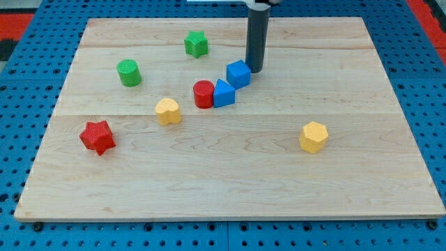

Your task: Move green star to the right of the green circle

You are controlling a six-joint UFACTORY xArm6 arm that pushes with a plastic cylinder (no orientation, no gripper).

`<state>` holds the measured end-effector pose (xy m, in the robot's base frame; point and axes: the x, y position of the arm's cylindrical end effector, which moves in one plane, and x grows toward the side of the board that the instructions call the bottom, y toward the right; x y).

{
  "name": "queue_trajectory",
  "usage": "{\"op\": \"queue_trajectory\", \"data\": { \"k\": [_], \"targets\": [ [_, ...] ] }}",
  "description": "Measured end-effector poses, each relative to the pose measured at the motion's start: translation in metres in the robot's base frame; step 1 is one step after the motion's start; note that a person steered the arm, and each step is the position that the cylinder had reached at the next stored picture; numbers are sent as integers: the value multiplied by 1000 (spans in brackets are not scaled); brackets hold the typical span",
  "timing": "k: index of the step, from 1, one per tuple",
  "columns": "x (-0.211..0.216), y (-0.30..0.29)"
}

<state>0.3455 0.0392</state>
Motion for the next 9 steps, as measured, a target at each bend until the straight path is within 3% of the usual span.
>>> {"op": "queue_trajectory", "data": {
  "k": [1,2,3,4,5,6,7,9],
  "targets": [
    [3,-60],
    [2,-32],
    [-66,-3],
    [-113,-38],
    [-57,-118],
    [-13,-133],
    [-28,-96],
    [-44,-145]
  ]
}}
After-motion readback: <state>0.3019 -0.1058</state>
